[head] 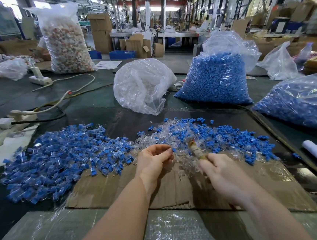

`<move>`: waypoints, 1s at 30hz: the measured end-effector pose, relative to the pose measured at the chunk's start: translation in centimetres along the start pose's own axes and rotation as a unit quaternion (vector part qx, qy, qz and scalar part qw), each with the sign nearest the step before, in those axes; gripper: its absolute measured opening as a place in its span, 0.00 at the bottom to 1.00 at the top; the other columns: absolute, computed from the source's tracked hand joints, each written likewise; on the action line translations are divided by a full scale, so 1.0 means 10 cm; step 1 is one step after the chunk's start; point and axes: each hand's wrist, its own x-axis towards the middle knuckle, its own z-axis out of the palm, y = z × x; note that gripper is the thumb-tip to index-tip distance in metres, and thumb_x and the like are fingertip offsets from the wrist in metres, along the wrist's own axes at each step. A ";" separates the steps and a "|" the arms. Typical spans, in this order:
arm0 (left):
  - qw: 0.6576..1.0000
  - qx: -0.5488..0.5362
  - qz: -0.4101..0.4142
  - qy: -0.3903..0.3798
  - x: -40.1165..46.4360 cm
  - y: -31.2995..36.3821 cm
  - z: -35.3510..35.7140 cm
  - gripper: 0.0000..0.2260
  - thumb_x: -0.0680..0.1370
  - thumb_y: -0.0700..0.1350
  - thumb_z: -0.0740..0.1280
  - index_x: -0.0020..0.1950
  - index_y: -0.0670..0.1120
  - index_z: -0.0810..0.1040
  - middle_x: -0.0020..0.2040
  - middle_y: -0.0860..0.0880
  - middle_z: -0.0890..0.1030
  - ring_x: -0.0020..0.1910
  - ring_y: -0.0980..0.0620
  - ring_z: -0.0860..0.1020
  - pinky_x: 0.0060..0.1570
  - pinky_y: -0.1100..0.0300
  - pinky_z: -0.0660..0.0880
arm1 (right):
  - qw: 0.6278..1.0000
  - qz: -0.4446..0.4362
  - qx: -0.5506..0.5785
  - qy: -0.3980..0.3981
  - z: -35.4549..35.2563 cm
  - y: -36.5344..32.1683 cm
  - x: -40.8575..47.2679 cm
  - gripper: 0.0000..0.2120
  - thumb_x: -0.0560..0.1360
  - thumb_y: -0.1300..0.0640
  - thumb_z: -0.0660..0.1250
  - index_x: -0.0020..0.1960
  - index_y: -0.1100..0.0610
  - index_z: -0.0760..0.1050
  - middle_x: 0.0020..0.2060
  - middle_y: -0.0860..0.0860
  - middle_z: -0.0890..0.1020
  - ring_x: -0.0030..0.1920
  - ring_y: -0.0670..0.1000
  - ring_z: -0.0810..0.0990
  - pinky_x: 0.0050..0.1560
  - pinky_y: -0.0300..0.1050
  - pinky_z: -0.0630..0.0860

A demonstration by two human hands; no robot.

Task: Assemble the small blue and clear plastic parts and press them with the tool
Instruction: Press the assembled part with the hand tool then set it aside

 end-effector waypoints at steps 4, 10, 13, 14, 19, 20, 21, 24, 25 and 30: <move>1.000 0.001 -0.001 0.009 0.00 0.02 0.01 0.05 0.74 0.33 0.68 0.44 0.41 0.79 0.30 0.48 0.81 0.27 0.55 0.78 0.27 0.62 0.75 | 0.997 0.007 0.050 -0.062 -0.01 -0.13 -0.01 0.15 0.80 0.52 0.54 0.36 0.55 0.66 0.34 0.48 0.69 0.31 0.46 0.67 0.28 0.37 0.61; 1.000 0.011 -0.002 0.026 0.03 0.02 0.00 0.05 0.73 0.32 0.69 0.42 0.41 0.80 0.31 0.47 0.82 0.29 0.54 0.79 0.32 0.61 0.77 | 0.984 0.049 0.099 -0.140 -0.07 -0.18 0.02 0.09 0.76 0.60 0.59 0.37 0.56 0.65 0.29 0.50 0.68 0.29 0.48 0.66 0.32 0.42 0.63; 0.999 0.007 -0.007 0.031 0.03 0.02 -0.01 0.04 0.73 0.33 0.69 0.43 0.41 0.81 0.34 0.45 0.83 0.31 0.53 0.80 0.31 0.63 0.77 | 0.985 0.053 0.082 -0.143 -0.07 -0.21 0.04 0.07 0.76 0.61 0.59 0.38 0.56 0.67 0.33 0.52 0.70 0.34 0.50 0.68 0.36 0.44 0.65; 0.999 0.004 -0.007 0.034 0.04 0.02 -0.02 0.04 0.73 0.33 0.69 0.44 0.41 0.81 0.34 0.45 0.83 0.31 0.53 0.80 0.30 0.63 0.77 | 0.986 0.051 0.072 -0.144 -0.07 -0.22 0.04 0.07 0.76 0.60 0.59 0.39 0.56 0.67 0.34 0.51 0.71 0.33 0.49 0.69 0.34 0.41 0.65; 0.999 -0.015 -0.009 0.051 0.05 0.02 -0.02 0.04 0.72 0.32 0.69 0.44 0.40 0.81 0.35 0.45 0.83 0.32 0.53 0.81 0.30 0.65 0.76 | 0.989 0.024 0.045 -0.142 -0.07 -0.26 0.02 0.09 0.77 0.58 0.57 0.38 0.54 0.66 0.36 0.49 0.70 0.32 0.46 0.68 0.29 0.38 0.63; 0.998 -0.014 -0.010 0.054 0.05 0.02 -0.02 0.04 0.72 0.32 0.69 0.44 0.40 0.81 0.35 0.45 0.83 0.32 0.53 0.81 0.30 0.66 0.76 | 0.988 0.024 0.044 -0.144 -0.07 -0.27 0.02 0.09 0.77 0.58 0.57 0.38 0.54 0.66 0.36 0.49 0.71 0.32 0.46 0.68 0.29 0.38 0.64; 0.998 -0.014 -0.009 0.056 0.06 0.02 -0.02 0.04 0.72 0.32 0.69 0.44 0.40 0.81 0.35 0.45 0.83 0.32 0.53 0.81 0.30 0.66 0.76 | 0.988 0.026 0.045 -0.147 -0.07 -0.27 0.02 0.09 0.77 0.58 0.57 0.38 0.54 0.66 0.36 0.49 0.71 0.32 0.46 0.68 0.29 0.37 0.64; 0.998 -0.005 -0.005 0.060 0.06 0.02 -0.01 0.04 0.72 0.32 0.69 0.43 0.40 0.81 0.35 0.45 0.82 0.31 0.54 0.81 0.30 0.67 0.76 | 0.987 0.027 0.043 -0.155 -0.08 -0.28 0.02 0.08 0.77 0.58 0.57 0.39 0.54 0.67 0.35 0.49 0.71 0.31 0.46 0.68 0.28 0.37 0.64; 0.998 -0.003 -0.004 0.061 0.06 0.02 -0.01 0.05 0.72 0.31 0.69 0.43 0.40 0.80 0.34 0.46 0.82 0.31 0.54 0.81 0.30 0.67 0.76 | 0.987 0.024 0.035 -0.154 -0.08 -0.27 0.03 0.08 0.77 0.58 0.57 0.39 0.54 0.67 0.36 0.50 0.71 0.32 0.46 0.68 0.30 0.39 0.64; 0.998 0.017 -0.002 0.065 0.06 0.02 0.02 0.05 0.73 0.32 0.69 0.41 0.41 0.80 0.34 0.45 0.82 0.30 0.54 0.80 0.30 0.65 0.77 | 0.988 0.009 0.006 -0.156 -0.09 -0.28 0.03 0.09 0.77 0.58 0.56 0.38 0.54 0.65 0.36 0.49 0.71 0.33 0.46 0.68 0.31 0.40 0.63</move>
